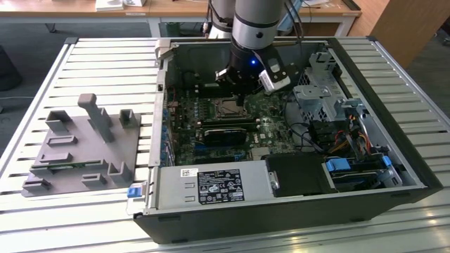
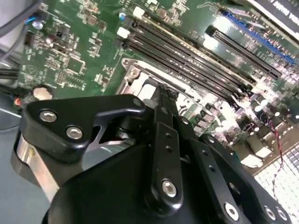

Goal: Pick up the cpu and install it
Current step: 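Install the second cpu locking lever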

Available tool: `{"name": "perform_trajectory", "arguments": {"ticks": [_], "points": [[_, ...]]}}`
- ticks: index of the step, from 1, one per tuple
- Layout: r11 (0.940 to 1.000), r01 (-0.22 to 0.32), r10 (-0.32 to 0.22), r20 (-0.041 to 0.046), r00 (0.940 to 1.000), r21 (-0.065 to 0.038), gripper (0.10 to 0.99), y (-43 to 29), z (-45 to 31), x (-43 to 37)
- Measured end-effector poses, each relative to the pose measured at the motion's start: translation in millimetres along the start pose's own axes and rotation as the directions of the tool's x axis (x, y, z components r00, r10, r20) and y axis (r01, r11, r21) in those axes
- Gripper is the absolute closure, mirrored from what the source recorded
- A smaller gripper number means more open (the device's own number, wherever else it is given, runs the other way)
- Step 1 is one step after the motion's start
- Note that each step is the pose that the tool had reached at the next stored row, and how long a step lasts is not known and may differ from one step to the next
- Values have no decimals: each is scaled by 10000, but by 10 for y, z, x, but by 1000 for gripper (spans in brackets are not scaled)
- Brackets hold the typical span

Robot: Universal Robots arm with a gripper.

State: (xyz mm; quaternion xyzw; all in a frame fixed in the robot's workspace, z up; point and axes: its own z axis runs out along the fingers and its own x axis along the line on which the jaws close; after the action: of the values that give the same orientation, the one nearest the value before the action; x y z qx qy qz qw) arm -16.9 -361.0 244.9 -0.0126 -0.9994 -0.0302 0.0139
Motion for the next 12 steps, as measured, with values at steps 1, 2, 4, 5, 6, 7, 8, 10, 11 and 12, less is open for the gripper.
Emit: {"name": "perform_trajectory", "arguments": {"ticks": [1, 2, 4, 5, 6, 7, 8, 10, 11, 12], "points": [[10000, -3, 3, -16, 10000, -1, 980, -5, 30, 14], [10000, -1, 1, -17, 10000, -1, 980, -6, 45, 37], [10000, -2, 2, -19, 10000, 2, 980, -13, 59, 91], [10000, -2, 2, -19, 10000, 2, 980, -21, 62, 104], [10000, -2, 2, -18, 10000, 0, 980, -41, 67, 118], [10000, -2, 2, -18, 10000, 0, 980, -49, 69, 128], [10000, -1, 1, -19, 10000, 1, 980, -54, 72, 142], [10000, -1, 1, -18, 10000, 0, 980, -62, 78, 185], [10000, -1, 1, -18, 10000, 0, 980, -64, 81, 210], [10000, -1, 1, -17, 10000, -2, 980, -66, 85, 232]]}}
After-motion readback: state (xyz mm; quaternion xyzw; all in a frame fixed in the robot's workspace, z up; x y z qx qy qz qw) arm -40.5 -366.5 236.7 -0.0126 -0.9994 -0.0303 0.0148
